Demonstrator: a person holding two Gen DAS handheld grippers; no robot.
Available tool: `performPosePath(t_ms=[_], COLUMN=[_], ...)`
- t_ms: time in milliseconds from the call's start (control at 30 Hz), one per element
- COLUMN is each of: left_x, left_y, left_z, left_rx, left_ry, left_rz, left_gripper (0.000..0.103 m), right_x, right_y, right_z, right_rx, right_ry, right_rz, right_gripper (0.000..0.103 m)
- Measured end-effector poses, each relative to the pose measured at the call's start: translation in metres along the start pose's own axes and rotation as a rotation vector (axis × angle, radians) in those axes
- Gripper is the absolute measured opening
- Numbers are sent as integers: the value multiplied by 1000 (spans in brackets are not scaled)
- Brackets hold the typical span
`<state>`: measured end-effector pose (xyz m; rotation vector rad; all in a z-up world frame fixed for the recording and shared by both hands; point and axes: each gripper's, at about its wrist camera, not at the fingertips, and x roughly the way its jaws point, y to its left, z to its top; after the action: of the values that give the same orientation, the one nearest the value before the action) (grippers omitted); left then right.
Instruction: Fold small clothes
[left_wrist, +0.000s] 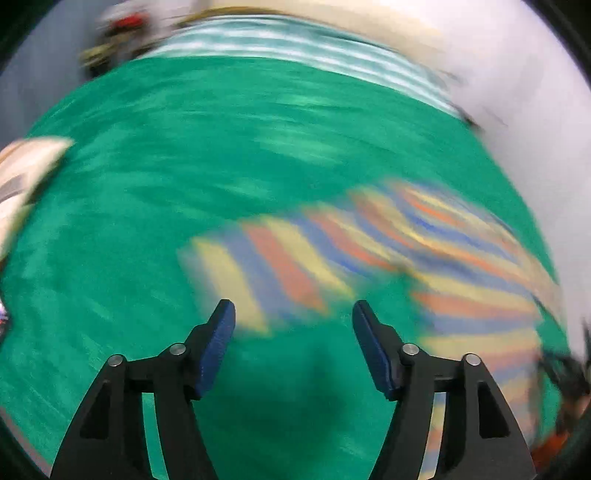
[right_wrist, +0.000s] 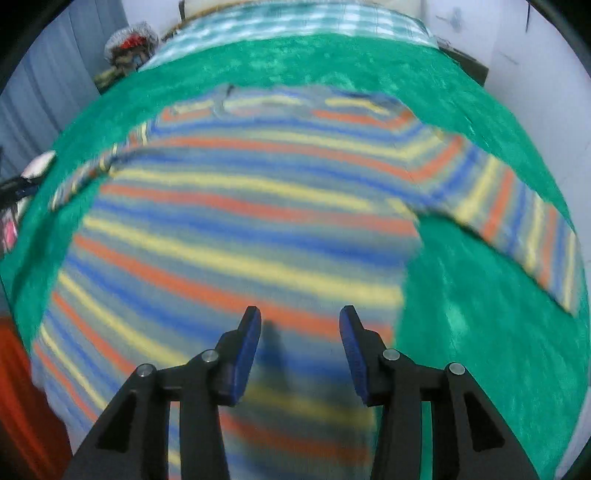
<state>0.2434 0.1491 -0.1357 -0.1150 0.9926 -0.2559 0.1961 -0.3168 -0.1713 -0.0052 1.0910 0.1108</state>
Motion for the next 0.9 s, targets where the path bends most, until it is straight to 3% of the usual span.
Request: performPosePath(t_ms=[100,133,167,200,233,300,400,467,533,567,600,667,700,767,867,900], left_x=[1,12,26,42,56,36,11,-17,-46,-54,-56,-32,-17,14,21,22], left_y=[-89,-125,-148,-161,-164,-164,-152,-133,-110,-100,-93,-89,-93,-98,-111,-114], left_z=[-51,-80,-104,-126,-154,-190,-196,-188,-176,-172,-168,-163,-165,-172,-179,-179], left_rx=[163,255,317,342,322,332,266,190,108,73,52,33,44,88,125,122], left_ry=[41,86,150,233,318,262,296,224,91,32,2,93,152,263,242,248], left_rz=[-141,-148,-124,-96,-92,-54,-73,-48,7,11,-16,-86,-108,-78,-27,-36], left_gripper=[72,63,48,10,4,4,5,19,94,99,96,85,70,65,63,29], right_x=[-20,-20,-15,-5,5,-3,-18,-33,-64,-74,-83,-91,-86,-67,-41,-39], right_y=[8,17,19,21,24,25,19,9,-9,-17,-25,-41,-46,-54,-56,-60], right_z=[-27,-37,-47,-59,-79,-101,-140,-153,-162,-165,-169,-175,-174,-178,-187,-188], right_rx=[-41,-56,-64,-74,-90,-92,-59,-5,105,143,178,231,245,277,332,354], right_ry=[1,19,56,117,183,166,216,200,118,82,50,5,11,68,148,147], right_rz=[16,29,40,44,23,-11,-20,6,65,76,88,143,182,268,340,346], right_gripper=[45,46,48,48,48,48,48,48,51,54,62,64,64,63,55,44])
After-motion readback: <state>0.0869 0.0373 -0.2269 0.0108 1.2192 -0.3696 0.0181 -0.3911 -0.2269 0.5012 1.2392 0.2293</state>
